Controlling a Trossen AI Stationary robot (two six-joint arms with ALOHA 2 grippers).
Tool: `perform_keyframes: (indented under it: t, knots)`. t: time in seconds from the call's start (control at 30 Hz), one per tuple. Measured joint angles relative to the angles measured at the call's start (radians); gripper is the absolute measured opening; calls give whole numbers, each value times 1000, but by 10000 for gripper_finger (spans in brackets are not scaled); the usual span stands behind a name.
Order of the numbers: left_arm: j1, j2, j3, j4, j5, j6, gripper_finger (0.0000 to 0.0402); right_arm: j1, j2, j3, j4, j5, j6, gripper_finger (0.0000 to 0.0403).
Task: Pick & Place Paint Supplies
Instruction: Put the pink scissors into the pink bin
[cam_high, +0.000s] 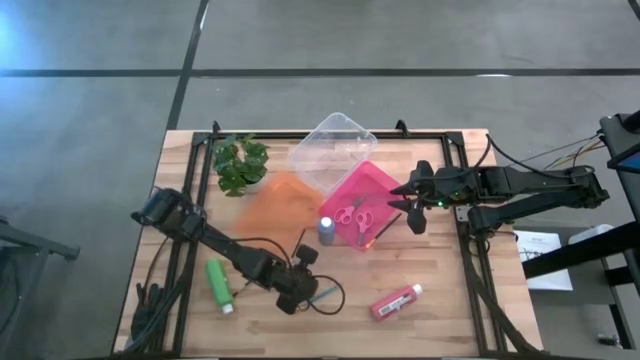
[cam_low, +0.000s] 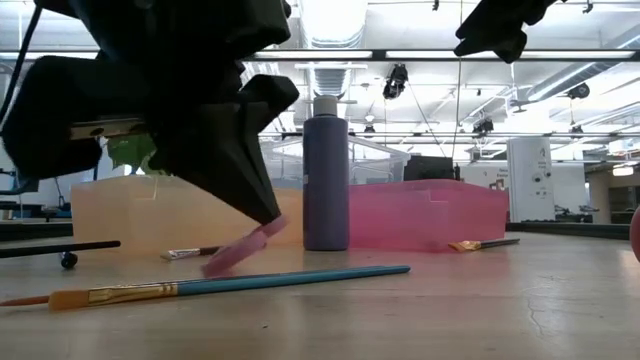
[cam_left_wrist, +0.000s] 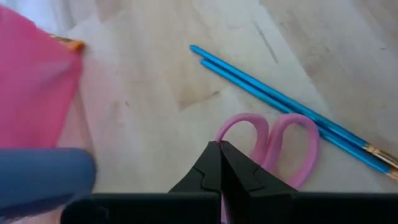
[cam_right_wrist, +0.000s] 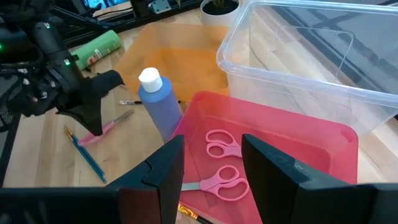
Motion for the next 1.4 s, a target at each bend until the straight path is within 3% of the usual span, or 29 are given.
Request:
perform_keyframes:
  t: [0.33, 0.67, 1.03, 1.17, 1.4]
  knots:
    - [-1, -15, 9, 56, -49, -50, 1, 0, 0, 0, 4, -2, 3, 157]
    - [1, -14, 1, 85, -29, -75, 4, 0, 0, -6, 5, -19, -4, 157]
    - [41, -12, 1, 139, 144, -67, 98, 0, 1, -11, 10, -40, 4, 157]
    - [41, -12, 1, 138, 223, 10, 109, 8, 1, -13, 12, -118, 16, 157]
    - [48, 16, 2, 136, 279, 132, 110, 43, 7, -28, 38, -99, 40, 157]
